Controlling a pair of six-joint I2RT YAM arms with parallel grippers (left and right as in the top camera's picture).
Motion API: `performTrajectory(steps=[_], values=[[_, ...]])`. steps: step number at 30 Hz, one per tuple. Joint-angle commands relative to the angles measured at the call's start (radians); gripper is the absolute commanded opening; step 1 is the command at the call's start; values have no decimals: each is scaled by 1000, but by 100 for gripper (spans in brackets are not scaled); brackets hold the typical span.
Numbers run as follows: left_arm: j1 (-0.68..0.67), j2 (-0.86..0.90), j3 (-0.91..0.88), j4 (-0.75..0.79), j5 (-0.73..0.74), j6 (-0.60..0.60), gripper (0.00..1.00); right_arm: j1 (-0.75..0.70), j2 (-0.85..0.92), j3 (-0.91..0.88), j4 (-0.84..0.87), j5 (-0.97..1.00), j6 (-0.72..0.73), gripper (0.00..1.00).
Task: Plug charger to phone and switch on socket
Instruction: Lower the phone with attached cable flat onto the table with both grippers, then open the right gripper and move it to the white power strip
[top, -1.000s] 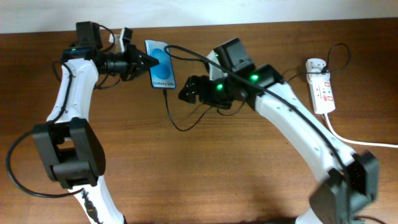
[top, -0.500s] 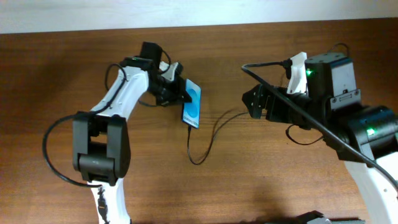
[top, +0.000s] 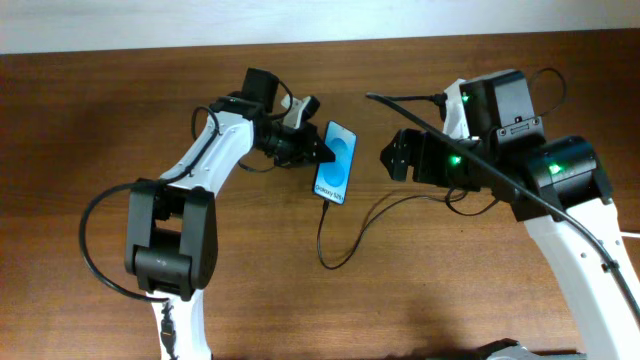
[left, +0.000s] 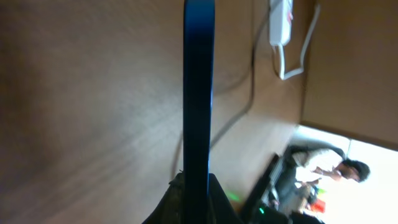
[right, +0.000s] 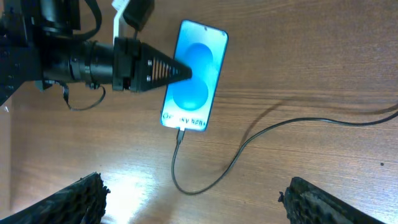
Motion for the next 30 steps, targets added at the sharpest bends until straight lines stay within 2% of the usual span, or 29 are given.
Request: performTrajectory(steps=[1, 3, 4, 14, 20, 23, 25, 27, 30], values=[[0, 12, -70, 92, -65, -161, 0, -8, 8, 14, 0, 9, -11, 95], [0, 26, -145, 254, -66, -235, 0, -8, 8, 14, -1, 9, -12, 95], [0, 36, -156, 285, -59, -255, 0, -8, 8, 14, -1, 9, -15, 95], [11, 71, -171, 328, -133, -254, 0, -8, 8, 3, -1, 9, -15, 95], [12, 72, -175, 330, -199, -239, 30, -8, 8, 3, -2, 18, -14, 99], [12, 72, -175, 308, -277, -227, 34, -8, 8, 3, -11, 51, -14, 98], [12, 72, -175, 296, -322, -216, 89, -11, 8, 3, -29, 151, 8, 98], [12, 72, -175, 285, -358, -216, 93, -52, 8, 3, -55, 278, 77, 98], [23, 61, -167, 261, -382, -174, 94, -217, 27, 3, -77, 290, -1, 98]])
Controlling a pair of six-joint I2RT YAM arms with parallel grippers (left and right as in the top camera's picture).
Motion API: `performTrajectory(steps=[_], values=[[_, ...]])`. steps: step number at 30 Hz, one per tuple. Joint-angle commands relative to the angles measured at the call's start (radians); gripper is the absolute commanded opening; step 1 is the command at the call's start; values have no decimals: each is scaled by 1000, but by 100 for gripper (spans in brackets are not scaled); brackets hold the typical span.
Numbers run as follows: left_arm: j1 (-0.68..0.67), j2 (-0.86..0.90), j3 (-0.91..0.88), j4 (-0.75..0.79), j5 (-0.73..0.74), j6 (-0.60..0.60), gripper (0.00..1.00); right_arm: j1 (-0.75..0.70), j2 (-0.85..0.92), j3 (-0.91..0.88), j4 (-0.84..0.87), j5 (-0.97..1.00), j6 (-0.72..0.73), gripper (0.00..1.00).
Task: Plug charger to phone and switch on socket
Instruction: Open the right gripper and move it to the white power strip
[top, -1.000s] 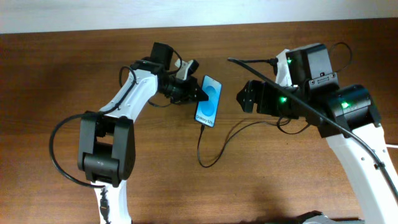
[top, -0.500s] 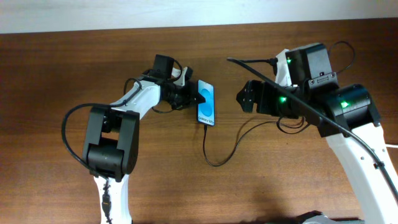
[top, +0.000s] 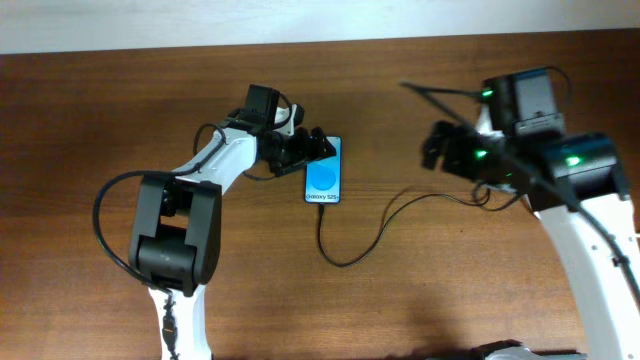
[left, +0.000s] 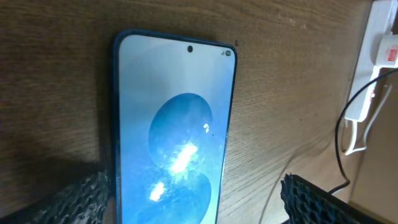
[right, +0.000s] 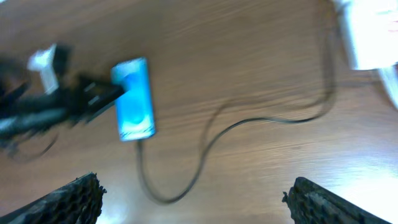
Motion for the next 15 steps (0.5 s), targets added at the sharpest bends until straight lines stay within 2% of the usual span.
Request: performTrajectory(steps=[1, 3, 5, 7, 8, 10, 12, 15], values=[[27, 7, -9, -61, -125, 92, 96, -143, 42, 3, -28, 56, -57, 98], [48, -58, 18, -129, -235, 126, 100, -244, 106, 3, -63, -29, -147, 98], [61, -178, 44, -198, -432, 133, 100, -340, 177, 4, -84, -68, -154, 98], [75, -360, 44, -214, -553, 170, 96, -444, 230, 9, -75, -70, -154, 98], [84, -441, 44, -214, -598, 170, 100, -477, 237, 9, -66, -70, -154, 98], [92, -584, 44, -213, -733, 170, 99, -555, 243, 9, -20, -74, -146, 98], [92, -649, 44, -216, -805, 170, 99, -579, 246, 2, 61, -60, -156, 99], [92, -689, 44, -262, -811, 170, 99, -587, 286, 13, 123, -61, -181, 98]])
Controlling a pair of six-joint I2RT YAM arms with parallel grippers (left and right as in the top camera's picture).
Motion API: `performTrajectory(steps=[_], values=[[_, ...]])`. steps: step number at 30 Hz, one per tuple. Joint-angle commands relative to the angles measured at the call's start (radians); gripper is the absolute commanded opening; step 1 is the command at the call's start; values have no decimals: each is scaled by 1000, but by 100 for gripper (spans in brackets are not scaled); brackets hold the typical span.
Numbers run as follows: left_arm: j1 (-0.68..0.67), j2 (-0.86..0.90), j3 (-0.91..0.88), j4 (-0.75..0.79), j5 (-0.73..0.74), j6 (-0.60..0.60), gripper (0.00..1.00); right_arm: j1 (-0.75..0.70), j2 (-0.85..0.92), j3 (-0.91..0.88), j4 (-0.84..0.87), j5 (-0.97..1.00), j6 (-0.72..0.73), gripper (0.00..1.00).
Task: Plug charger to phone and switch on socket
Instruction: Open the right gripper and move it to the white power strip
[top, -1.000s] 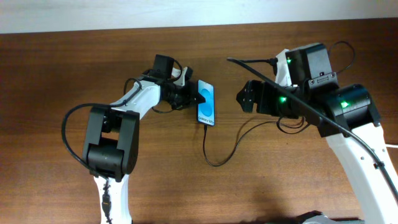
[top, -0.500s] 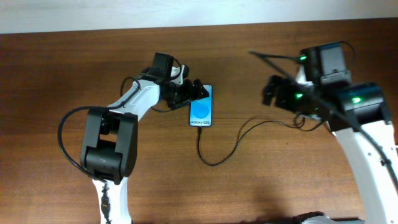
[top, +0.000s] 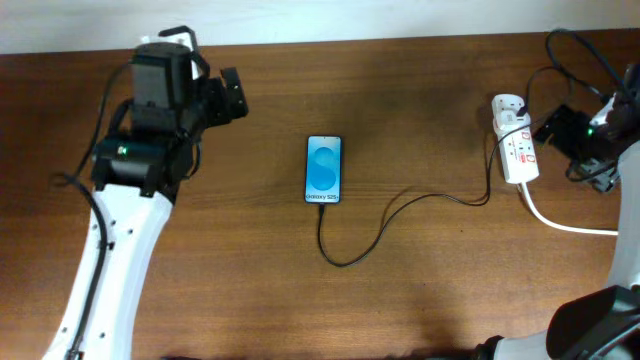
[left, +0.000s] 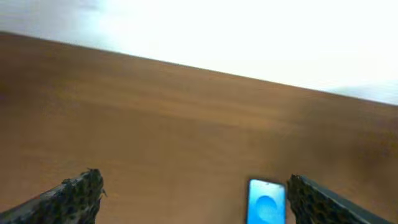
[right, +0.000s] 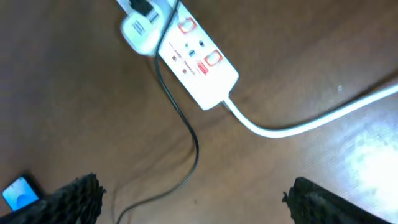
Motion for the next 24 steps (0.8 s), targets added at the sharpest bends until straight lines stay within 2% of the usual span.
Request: performTrajectory(steps=[1, 4, 6, 8, 12, 17, 20, 24], values=[[5, 13, -9, -66, -62, 16, 99, -17, 71, 59, -21, -5, -36, 98], [5, 13, -9, -102, -63, 16, 99, -63, 224, 298, -188, -2, -100, 99], [5, 13, -9, -103, -62, 16, 99, -101, 297, 353, -139, -2, -100, 98], [5, 13, -9, -103, -62, 16, 99, -123, 338, 350, -89, 0, -100, 99], [5, 13, -9, -102, -62, 16, 99, -124, 411, 322, 56, 127, -100, 98], [5, 13, -9, -102, -63, 16, 99, -126, 524, 321, 96, 126, -113, 98], [5, 13, -9, -102, -62, 16, 99, -125, 558, 319, 110, 30, -194, 98], [5, 13, -9, -102, -62, 16, 99, -124, 602, 319, 147, 16, -192, 98]])
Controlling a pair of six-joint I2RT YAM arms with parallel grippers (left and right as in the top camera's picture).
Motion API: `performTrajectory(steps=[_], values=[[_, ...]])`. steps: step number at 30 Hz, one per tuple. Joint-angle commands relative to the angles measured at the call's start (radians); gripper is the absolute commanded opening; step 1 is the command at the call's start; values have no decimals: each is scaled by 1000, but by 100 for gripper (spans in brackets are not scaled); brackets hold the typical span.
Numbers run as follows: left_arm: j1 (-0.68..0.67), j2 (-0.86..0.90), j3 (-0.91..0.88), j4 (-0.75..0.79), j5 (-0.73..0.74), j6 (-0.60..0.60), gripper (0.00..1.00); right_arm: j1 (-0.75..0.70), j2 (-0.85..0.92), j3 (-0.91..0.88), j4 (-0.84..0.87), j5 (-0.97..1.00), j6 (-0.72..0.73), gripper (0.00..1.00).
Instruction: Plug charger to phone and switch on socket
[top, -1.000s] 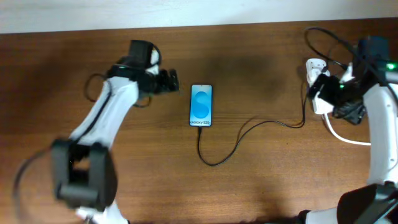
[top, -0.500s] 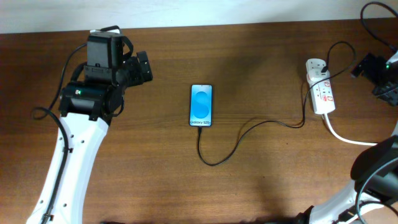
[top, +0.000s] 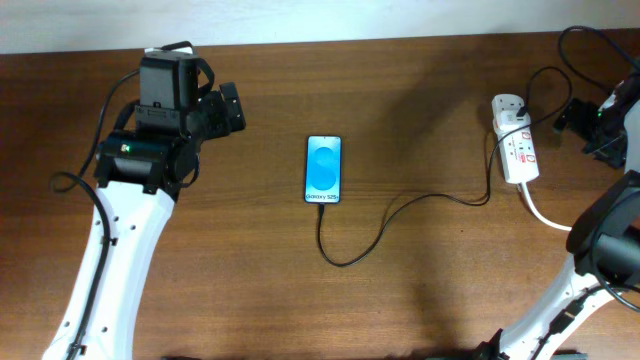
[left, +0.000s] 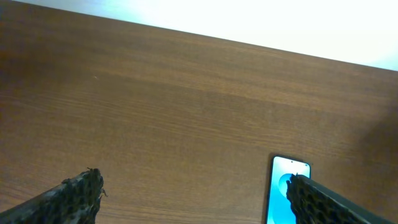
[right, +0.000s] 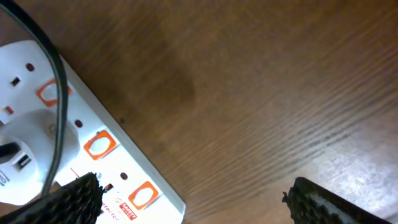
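The phone lies flat mid-table, its blue screen lit, and its top end also shows in the left wrist view. A thin black charger cable is in its near end and runs right to the white power strip. My left gripper hangs open well left of the phone, nothing between its fingers. My right gripper is open just right of the strip. In the right wrist view the strip shows orange switches and a white plug.
A thick white mains lead leaves the strip's near end toward the right table edge. Black arm cables loop at the back right corner. Bare wood table lies in front of the phone.
My right gripper was higher, with the whole strip below it; now it is close in at the strip's right side, still open. The left arm, phone and cable have barely changed.
My left gripper first held the phone tilted on edge, cable plugged in, with the right gripper open nearby. Then the phone lay flat beside the opened left gripper. Then the left arm was back at the far left and the right gripper over the strip, now close beside it.
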Motion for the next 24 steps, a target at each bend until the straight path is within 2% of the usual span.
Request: performTrajectory(steps=[1, 13, 24], values=[[5, 4, -4, 2, -14, 12, 99, 2, 46, -7, 23, -29, -21, 98], [5, 4, -4, 2, -14, 12, 99, 27, 106, -19, 91, -122, -25, 98], [5, 4, -4, 2, -14, 12, 99, 27, 106, -122, 182, -167, 1, 98]])
